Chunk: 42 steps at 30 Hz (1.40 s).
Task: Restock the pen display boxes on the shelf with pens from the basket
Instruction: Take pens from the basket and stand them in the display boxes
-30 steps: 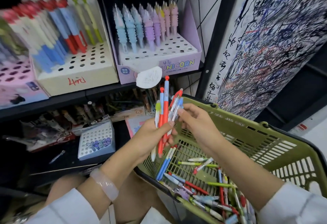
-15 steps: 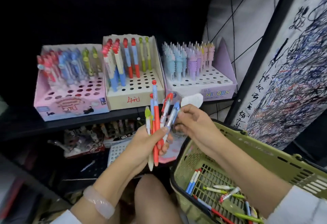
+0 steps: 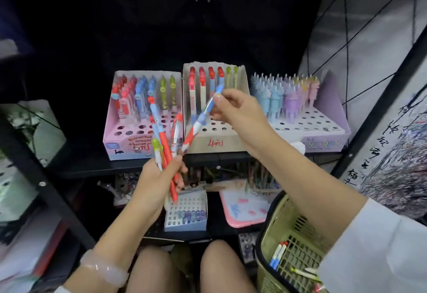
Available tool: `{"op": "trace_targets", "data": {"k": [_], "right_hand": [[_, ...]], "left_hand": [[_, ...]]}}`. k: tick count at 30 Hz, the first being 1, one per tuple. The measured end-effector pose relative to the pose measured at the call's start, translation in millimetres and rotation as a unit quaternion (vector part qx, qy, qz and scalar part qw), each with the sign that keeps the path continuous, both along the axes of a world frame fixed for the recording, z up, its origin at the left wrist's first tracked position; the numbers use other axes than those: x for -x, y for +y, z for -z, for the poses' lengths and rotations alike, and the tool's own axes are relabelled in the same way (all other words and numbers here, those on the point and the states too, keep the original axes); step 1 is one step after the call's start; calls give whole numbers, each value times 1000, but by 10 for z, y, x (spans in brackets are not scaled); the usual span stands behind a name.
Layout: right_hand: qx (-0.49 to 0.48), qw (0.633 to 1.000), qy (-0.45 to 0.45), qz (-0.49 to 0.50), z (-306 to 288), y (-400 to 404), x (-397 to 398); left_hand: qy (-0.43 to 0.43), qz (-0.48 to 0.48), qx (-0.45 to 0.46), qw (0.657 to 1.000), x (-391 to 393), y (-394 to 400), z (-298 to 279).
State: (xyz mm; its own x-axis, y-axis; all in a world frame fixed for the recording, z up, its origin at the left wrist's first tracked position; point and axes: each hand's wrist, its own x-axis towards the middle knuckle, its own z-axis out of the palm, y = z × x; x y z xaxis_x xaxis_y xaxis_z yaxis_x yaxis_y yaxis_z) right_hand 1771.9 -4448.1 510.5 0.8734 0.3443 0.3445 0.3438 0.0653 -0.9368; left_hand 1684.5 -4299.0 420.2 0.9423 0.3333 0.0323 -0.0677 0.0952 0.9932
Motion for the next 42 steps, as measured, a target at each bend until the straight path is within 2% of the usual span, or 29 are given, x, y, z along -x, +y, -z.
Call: {"op": "trace_targets", "data": {"k": [6,10,12,17,24,31,37,42], "right_hand": [[98,988,-104,53,-226,648,-142],[182,956,-206,107,-203,963,-184],[204,946,-224,116,-171,1057,-209],[247,939,-210,119,-35,1201,-242],[241,948,-182,97,53,1260,-234],[140,960,-208,126,-127,1264,-262],[278,936,-198,86,76,1345,-330],[299,936,-166,84,120,1386,-371]], "left_hand": [[-3,-56,6,998,14,391,-99],[-10,-76,14,997,56,565,-116],[-21,-78,22,996,73,629,-109],[-57,-71,49,995,69,703,-53],[-25,-64,-18,997,65,777,33],[-32,-56,3,998,76,778,-2],[-20,-55,9,998,88,740,-38],[-20,-55,2,998,106,757,-13]]}}
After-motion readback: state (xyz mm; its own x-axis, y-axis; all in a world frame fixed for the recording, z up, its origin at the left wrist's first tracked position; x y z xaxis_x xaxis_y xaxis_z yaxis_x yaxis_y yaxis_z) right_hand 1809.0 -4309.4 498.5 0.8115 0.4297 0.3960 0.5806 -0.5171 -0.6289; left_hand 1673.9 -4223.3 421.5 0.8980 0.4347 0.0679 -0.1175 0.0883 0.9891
